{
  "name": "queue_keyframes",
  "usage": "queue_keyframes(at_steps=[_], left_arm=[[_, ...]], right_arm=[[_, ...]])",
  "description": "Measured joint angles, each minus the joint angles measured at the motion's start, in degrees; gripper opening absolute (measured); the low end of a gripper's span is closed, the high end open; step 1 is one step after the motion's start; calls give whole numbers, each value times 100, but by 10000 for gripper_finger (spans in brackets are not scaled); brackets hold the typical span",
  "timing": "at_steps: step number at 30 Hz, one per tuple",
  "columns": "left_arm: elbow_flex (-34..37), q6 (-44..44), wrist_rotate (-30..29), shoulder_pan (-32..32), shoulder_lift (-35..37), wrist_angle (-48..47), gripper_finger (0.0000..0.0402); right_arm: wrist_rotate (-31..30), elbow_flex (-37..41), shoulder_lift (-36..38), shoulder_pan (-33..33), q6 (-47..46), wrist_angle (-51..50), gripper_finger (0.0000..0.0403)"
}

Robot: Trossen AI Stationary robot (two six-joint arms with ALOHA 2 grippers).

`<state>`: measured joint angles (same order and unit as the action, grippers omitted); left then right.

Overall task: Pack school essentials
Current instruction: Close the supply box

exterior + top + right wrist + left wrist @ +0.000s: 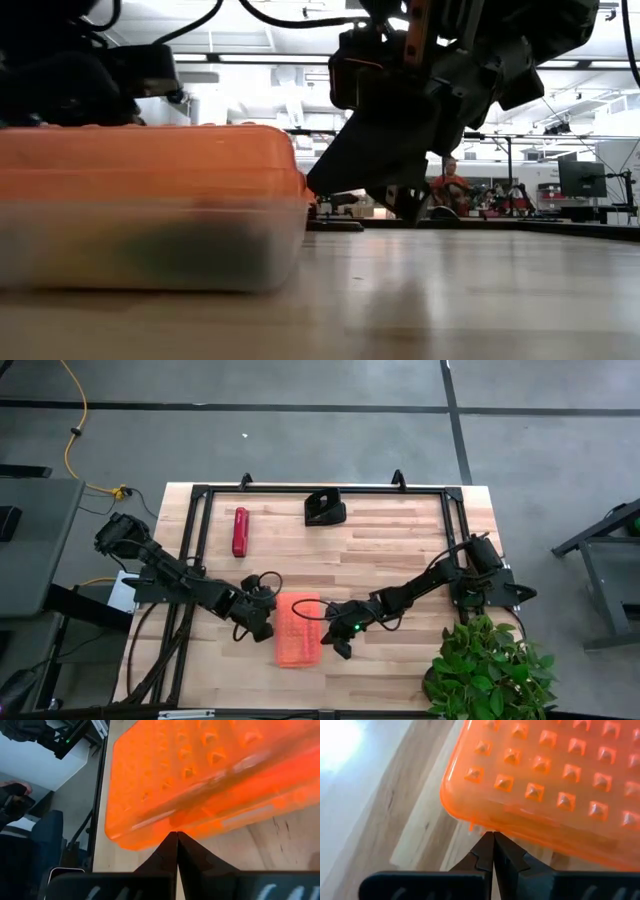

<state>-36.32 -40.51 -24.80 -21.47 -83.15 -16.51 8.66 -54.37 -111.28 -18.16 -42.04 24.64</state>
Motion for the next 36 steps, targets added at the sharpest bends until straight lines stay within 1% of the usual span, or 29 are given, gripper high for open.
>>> queue_keyframes(at_steps=[8, 11, 15, 17, 19, 21, 24, 27, 29, 31, 34, 36], left_arm=[[0, 27, 32, 176, 0, 67, 1], [-4, 172, 174, 175, 80, -193, 1], [-4, 175, 185, 157, 591, -761, 0], [-4, 211, 146, 157, 939, -1016, 0], [-4, 315, 128, 151, 1349, -997, 0], [-2, 450, 107, 113, 1771, -781, 0], [-4, 638, 36, -8, 2286, 91, 0], [-11, 980, -33, -174, 2523, 1032, 0], [-11, 1142, -143, -277, 2518, 1351, 0], [-9, 1155, -289, -365, 2400, 1435, 0], [-9, 945, -423, -476, 2003, 1598, 0], [-8, 872, -420, -576, 1649, 1890, 0]], right_arm=[[13, 0, 0, 17, 91, -37, 0], [176, 2, 171, 54, 245, -208, 0], [53, 0, 723, 170, 844, -733, 0], [40, 0, 934, 311, 1145, -863, 0], [-33, 1, 1097, 467, 1376, -778, 0], [-163, 0, 1154, 628, 1525, -606, 0], [-277, 2, 1154, 838, 1689, -209, 0], [-461, -1, 1137, 992, 1913, 96, 0], [-524, 0, 1066, 1065, 2039, 252, 0], [-519, 0, 970, 1125, 2105, 288, 0], [-491, 4, 766, 1179, 2142, 294, 0], [-434, 4, 680, 1186, 2155, 328, 0]])
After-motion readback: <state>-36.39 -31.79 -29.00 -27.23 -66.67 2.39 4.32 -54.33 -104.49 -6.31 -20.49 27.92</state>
